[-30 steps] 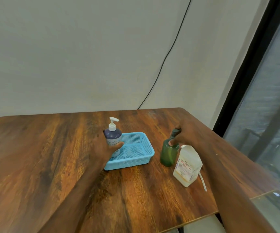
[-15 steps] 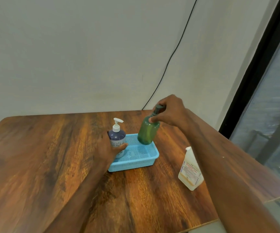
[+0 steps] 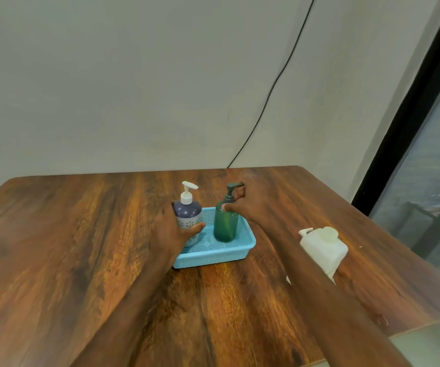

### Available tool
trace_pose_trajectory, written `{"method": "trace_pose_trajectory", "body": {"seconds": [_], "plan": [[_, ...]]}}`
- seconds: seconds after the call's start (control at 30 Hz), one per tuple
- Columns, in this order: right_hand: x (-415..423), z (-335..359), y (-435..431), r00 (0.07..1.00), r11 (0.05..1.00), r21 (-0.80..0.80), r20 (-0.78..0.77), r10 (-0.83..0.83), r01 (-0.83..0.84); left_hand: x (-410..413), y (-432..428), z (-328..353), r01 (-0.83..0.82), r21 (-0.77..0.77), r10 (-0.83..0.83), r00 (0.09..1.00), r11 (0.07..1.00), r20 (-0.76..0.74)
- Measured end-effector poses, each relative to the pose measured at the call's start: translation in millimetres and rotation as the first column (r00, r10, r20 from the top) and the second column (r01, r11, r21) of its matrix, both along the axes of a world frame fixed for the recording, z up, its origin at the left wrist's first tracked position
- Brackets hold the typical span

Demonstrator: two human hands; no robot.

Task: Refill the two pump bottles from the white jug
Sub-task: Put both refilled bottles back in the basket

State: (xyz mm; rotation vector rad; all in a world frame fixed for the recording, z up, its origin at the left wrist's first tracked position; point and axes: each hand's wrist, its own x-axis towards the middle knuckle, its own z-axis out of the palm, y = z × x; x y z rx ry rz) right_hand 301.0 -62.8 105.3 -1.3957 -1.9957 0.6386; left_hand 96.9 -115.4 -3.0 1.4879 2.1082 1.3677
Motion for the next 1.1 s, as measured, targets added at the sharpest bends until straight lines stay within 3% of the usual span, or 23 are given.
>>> {"method": "trace_pose_trajectory", "body": {"seconds": [0.17,0.27,0.6,0.87,1.1], "plan": [[-3.1,-40.4,-16.6,0.999,0.999,-0.017,-0.023,-0.037,0.036,1.7,-3.1,3.1,-0.013,0.008,0.013,1.0,1.0,-0.016],[-6.4,-58.9,-22.3,0.999,0.996,0.076,0.014,-0.049,0.047,3.1,-6.3,5.1,-0.031,-0.009,0.03,0.999,0.999,-0.033],[-13.1,-60.9,-15.4,0.997,0.99,0.12,0.026,-0.075,0.072,2.3,-5.5,6.5,-0.041,-0.032,0.04,0.999,0.999,-0.026],[-15.8,-70.6,-22.6,0.996,0.991,0.101,0.003,-0.084,0.084,-2.7,-6.8,5.4,0.116,-0.003,-0.116,0.992,0.993,0.046],[-22.1,-81.6,-19.6,0.994,0.99,0.097,-0.036,-0.102,0.105,1.1,-11.3,7.0,0.006,0.06,-0.003,0.999,0.998,-0.046]]}}
